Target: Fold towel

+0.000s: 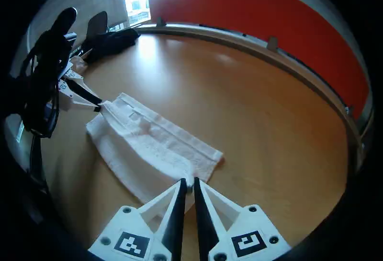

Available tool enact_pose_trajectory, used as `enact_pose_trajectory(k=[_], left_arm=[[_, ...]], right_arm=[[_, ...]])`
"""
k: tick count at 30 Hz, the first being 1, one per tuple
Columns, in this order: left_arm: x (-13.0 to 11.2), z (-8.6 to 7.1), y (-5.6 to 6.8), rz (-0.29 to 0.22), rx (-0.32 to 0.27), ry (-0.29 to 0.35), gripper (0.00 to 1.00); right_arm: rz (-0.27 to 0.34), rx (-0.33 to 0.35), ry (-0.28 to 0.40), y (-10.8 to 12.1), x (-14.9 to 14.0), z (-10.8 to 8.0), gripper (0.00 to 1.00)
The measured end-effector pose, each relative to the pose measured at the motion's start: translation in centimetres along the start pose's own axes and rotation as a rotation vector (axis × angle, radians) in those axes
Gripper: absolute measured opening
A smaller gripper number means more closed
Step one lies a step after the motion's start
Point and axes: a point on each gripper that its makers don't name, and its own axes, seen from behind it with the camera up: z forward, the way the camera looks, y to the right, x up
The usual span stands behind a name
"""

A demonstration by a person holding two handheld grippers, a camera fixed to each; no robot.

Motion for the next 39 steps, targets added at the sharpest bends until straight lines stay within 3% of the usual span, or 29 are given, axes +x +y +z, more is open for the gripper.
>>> enact_pose_trajectory(k=[7,15,21,23,25,29,34,39], left_arm=[[0.5,0.8,-0.4,0.017,0.026,0.009,0.43],[1.1,1.2,-0.9,0.026,0.046,0.015,0.48],[1.5,1.2,-1.3,0.044,0.059,0.020,0.63],[1.7,1.1,-1.5,0.050,0.063,0.025,0.65],[1.8,0.9,-1.6,0.052,0.066,0.030,0.77],[1.7,0.6,-2.0,0.045,0.076,0.035,0.94],[1.7,-0.3,-2.3,0.026,0.084,0.051,0.94],[1.3,-0.9,-2.6,0.005,0.088,0.059,0.94]], right_arm=[[0.011,-0.039,0.009,0.7,0.2,0.9,0.31],[0.014,-0.071,0.011,1.5,0.3,1.5,0.40],[0.017,-0.076,0.012,1.7,0.4,1.7,0.47],[0.016,-0.078,0.013,1.7,0.6,1.8,0.57],[0.015,-0.079,0.014,1.7,0.6,1.8,0.65],[0.015,-0.081,0.011,1.8,0.5,2.0,0.72],[0.007,-0.081,0.012,1.7,0.4,1.9,0.99],[-0.002,-0.086,0.014,1.7,0.3,1.7,1.00]])
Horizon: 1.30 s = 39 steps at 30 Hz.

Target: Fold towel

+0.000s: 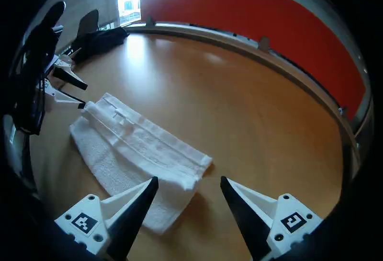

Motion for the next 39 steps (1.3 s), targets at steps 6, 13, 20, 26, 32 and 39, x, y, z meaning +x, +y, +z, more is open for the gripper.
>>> enact_pose_trajectory(k=[6,13,20,26,32,39], left_arm=[[-0.6,-0.6,-0.2,-0.019,0.007,-0.001,0.94],[-2.0,-1.6,-0.5,-0.045,0.024,-0.006,0.94],[-3.6,-3.1,-1.2,-0.089,0.045,-0.001,0.94],[-5.0,-4.5,-2.0,-0.127,0.068,0.003,0.94],[-6.4,-5.8,-2.7,-0.168,0.091,0.006,0.94],[-7.9,-7.0,-3.5,-0.210,0.113,0.006,0.94]], right_arm=[[-0.003,-0.001,0.010,-0.2,0.3,-0.4,1.00],[-0.026,0.009,0.023,-0.9,0.8,-0.7,1.00],[-0.058,0.030,0.033,-2.3,1.6,-0.2,1.00],[-0.087,0.057,0.039,-3.9,2.6,0.5,1.00],[-0.124,0.084,0.037,-5.5,3.3,1.4,1.00],[-0.152,0.112,0.033,-7.4,3.9,2.3,1.00]])
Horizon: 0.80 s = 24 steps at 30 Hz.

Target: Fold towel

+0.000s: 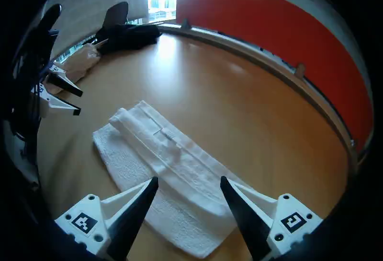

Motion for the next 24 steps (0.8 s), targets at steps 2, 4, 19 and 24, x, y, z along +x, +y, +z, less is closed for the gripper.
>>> enact_pose_trajectory(k=[2,4,19,24], left_arm=[[-0.3,-0.2,-0.4,-0.007,0.007,0.000,0.94],[-0.5,-0.5,-0.7,-0.012,0.011,0.000,0.94],[-1.6,-1.0,-1.3,-0.030,0.014,-0.007,0.94],[-1.9,-1.0,-1.4,-0.033,0.013,-0.010,0.94]], right_arm=[[-0.006,0.006,-0.001,-0.4,0.2,0.3,1.00],[-0.010,0.009,-0.001,-0.6,0.4,0.5,1.00],[-0.028,0.009,-0.021,-1.0,-0.2,1.6,1.00],[-0.029,0.007,-0.024,-1.1,-0.4,2.1,1.00]])
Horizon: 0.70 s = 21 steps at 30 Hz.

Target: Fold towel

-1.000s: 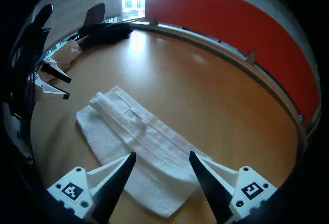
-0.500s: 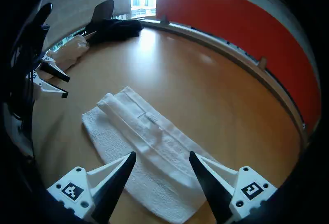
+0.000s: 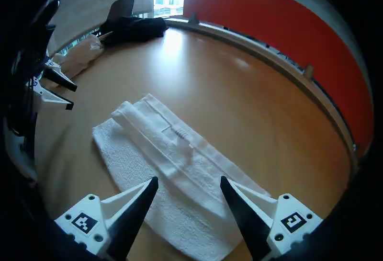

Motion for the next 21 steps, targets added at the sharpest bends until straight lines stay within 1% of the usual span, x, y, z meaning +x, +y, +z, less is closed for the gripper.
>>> enact_pose_trajectory(k=[11,14,21], left_arm=[[0.0,-0.2,-0.1,-0.002,-0.004,0.001,0.94],[0.0,-0.2,0.1,-0.004,-0.012,-0.002,0.94],[-0.3,-0.4,0.2,0.001,-0.012,-0.003,0.94]], right_arm=[[-0.004,-0.017,-0.003,0.8,0.3,0.7,1.00],[-0.006,-0.024,-0.003,1.2,0.6,0.8,1.00],[-0.002,-0.043,0.006,2.4,1.7,1.1,1.00]])
